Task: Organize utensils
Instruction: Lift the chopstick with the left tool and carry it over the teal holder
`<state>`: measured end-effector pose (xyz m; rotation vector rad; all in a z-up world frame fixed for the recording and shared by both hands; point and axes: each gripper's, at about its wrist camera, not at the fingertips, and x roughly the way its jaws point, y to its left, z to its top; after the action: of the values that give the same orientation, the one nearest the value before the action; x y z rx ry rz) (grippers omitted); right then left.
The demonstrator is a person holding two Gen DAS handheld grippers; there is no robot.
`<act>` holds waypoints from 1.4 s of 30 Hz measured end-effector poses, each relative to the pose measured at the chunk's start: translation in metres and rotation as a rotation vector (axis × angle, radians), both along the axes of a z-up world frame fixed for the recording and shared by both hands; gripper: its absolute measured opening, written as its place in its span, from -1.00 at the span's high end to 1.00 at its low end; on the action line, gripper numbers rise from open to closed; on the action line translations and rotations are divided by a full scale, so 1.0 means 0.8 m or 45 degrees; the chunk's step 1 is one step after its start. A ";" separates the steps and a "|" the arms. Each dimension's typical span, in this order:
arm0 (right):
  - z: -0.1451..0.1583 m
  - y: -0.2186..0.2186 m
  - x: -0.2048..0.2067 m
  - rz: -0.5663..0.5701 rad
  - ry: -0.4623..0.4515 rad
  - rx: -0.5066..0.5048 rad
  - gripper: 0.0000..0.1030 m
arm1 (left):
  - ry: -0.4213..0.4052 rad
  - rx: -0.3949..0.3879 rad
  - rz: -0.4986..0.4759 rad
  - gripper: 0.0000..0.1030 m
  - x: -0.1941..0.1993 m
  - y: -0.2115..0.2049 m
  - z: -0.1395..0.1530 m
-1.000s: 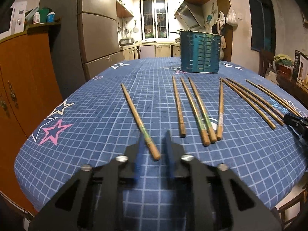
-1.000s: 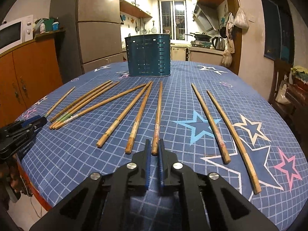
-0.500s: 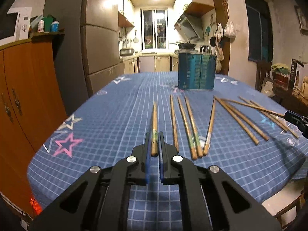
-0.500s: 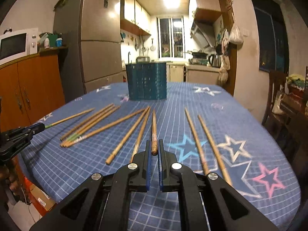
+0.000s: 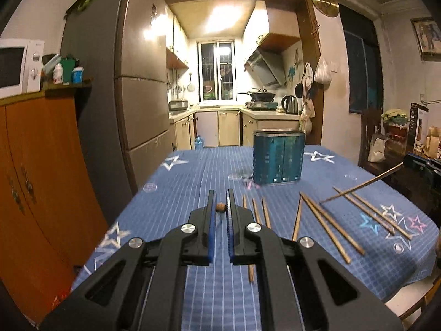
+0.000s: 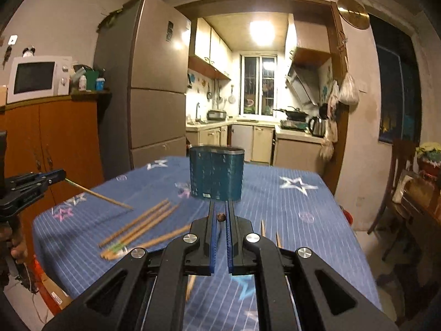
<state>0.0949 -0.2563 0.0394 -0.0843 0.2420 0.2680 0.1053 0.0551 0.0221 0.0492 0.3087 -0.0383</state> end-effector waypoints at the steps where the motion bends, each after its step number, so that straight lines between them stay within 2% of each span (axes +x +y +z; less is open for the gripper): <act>1: 0.008 -0.001 0.006 0.010 -0.007 -0.003 0.86 | -0.004 0.003 -0.004 0.89 0.005 -0.001 0.006; 17: 0.077 0.011 0.114 0.091 0.040 0.001 0.86 | 0.029 0.023 -0.085 0.89 0.112 -0.022 0.088; 28: 0.115 0.009 0.158 0.066 0.036 0.033 0.87 | 0.030 -0.016 -0.158 0.89 0.151 -0.058 0.130; 36: 0.166 0.022 0.195 0.060 0.035 0.034 0.87 | 0.036 -0.066 -0.207 0.89 0.188 -0.089 0.171; 42: 0.212 0.023 0.229 0.041 0.028 0.064 0.87 | 0.021 -0.070 -0.200 0.89 0.218 -0.103 0.205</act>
<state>0.2781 -0.2377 0.2087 -0.0352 0.2558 0.3067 0.2800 -0.0272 0.1860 0.0185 0.3200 -0.2029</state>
